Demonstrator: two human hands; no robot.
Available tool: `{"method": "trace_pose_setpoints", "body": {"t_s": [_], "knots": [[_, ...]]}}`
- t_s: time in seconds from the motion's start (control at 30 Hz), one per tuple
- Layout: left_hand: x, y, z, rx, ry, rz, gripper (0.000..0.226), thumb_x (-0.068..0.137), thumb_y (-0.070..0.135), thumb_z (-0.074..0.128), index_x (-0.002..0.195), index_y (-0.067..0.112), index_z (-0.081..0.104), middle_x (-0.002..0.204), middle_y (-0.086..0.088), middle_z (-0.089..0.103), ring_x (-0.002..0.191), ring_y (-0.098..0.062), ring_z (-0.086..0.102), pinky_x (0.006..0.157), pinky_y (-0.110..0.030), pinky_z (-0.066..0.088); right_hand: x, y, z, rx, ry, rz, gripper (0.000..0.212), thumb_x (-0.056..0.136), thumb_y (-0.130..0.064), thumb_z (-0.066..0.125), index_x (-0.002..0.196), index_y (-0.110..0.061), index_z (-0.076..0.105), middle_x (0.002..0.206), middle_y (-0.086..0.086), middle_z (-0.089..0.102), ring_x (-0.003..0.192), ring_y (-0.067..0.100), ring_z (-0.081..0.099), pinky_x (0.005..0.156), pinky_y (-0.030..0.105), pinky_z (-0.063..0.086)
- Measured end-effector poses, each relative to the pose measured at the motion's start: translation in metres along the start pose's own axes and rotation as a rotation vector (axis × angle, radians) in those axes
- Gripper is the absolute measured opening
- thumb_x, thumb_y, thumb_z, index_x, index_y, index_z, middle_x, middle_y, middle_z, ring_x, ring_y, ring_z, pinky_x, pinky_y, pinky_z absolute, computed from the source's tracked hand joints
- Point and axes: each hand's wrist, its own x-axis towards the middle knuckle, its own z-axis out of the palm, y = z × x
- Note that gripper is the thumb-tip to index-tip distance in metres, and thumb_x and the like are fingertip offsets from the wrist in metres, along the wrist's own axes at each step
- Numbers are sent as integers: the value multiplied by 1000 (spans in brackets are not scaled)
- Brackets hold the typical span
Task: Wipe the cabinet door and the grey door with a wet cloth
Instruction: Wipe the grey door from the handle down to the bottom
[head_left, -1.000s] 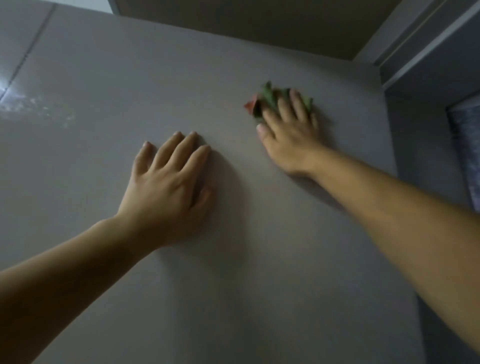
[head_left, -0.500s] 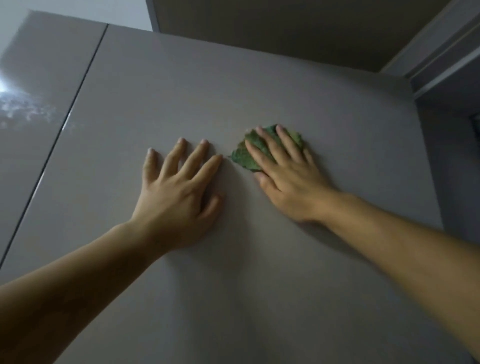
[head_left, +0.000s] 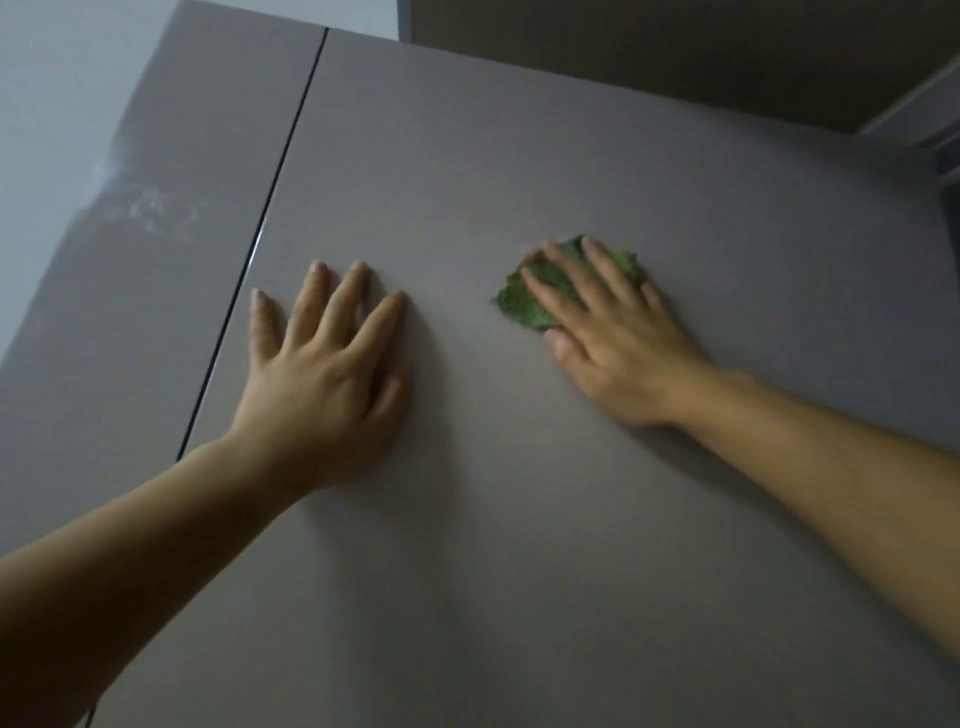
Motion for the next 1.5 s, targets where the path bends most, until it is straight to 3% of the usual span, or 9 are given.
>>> {"method": "trace_pose_setpoints", "body": {"t_s": [0.13, 0.3, 0.37, 0.53, 0.77, 1.0, 1.2, 1.4, 1.5], "knots": [[-3, -9, -3, 24, -22, 35, 72, 98, 61, 24, 161, 26, 28, 170, -10, 19, 156, -38, 13, 120, -70, 10, 49, 5, -14, 137, -20, 338, 61, 105, -50, 14, 162, -33, 0, 171, 2, -5, 156, 27, -12, 123, 50, -7], [-7, -24, -11, -2, -46, 103, 77, 95, 62, 22, 163, 25, 21, 171, -8, 13, 158, -33, 7, 123, -65, 12, 15, -58, 1, 25, -22, -57, 73, 91, -58, 3, 161, -37, -1, 170, -9, -10, 156, 23, -13, 122, 48, -2], [-12, -37, -14, -46, -45, 132, 77, 97, 60, 22, 163, 21, 20, 171, -10, 11, 158, -29, 3, 127, -57, 8, 19, -52, -2, 11, -55, -85, 72, 90, -58, 2, 160, -41, -4, 169, -13, -14, 155, 18, -16, 122, 47, 0], [-25, -80, -19, -3, -13, 65, 72, 99, 55, 28, 156, 12, 37, 167, -17, 24, 157, -36, 10, 126, -59, 9, 77, -58, -15, 118, -30, 271, 65, 100, -55, 10, 161, -35, -1, 171, -1, -6, 156, 26, -12, 123, 50, -6], [-49, -118, -27, 12, -47, -31, 70, 100, 58, 21, 156, 19, 35, 166, -16, 24, 157, -37, 12, 125, -61, 9, 47, -132, 1, 20, -73, -215, 71, 93, -56, 9, 161, -38, 1, 170, -10, -9, 156, 22, -11, 122, 48, 0], [-64, -136, -25, -11, -56, 3, 66, 101, 58, 21, 159, 27, 29, 169, -12, 21, 158, -33, 8, 126, -59, 9, 135, -135, -24, 139, -37, 234, 61, 106, -49, 16, 161, -34, -5, 171, -1, -10, 156, 26, -16, 123, 52, -7], [-91, -153, -14, 22, -64, 1, 67, 102, 58, 20, 163, 31, 16, 172, -11, 7, 159, -32, -4, 126, -62, 5, 91, -197, -10, 29, -90, -219, 68, 94, -54, 7, 159, -40, -8, 168, -11, -20, 154, 20, -22, 121, 47, -8], [-94, -161, -14, 25, -62, 15, 66, 101, 56, 26, 163, 32, 19, 172, -8, 10, 159, -32, 1, 125, -61, 12, 193, -173, -36, 120, -55, 169, 59, 106, -49, 15, 159, -40, -8, 169, -6, -16, 155, 22, -18, 123, 52, -8], [-95, -162, -14, 17, -58, 22, 66, 101, 55, 29, 162, 32, 21, 171, -8, 12, 159, -33, 4, 125, -61, 12, 198, -207, -36, 126, -63, 134, 60, 107, -48, 17, 160, -37, -8, 169, -4, -16, 154, 24, -21, 122, 53, -9]]}}
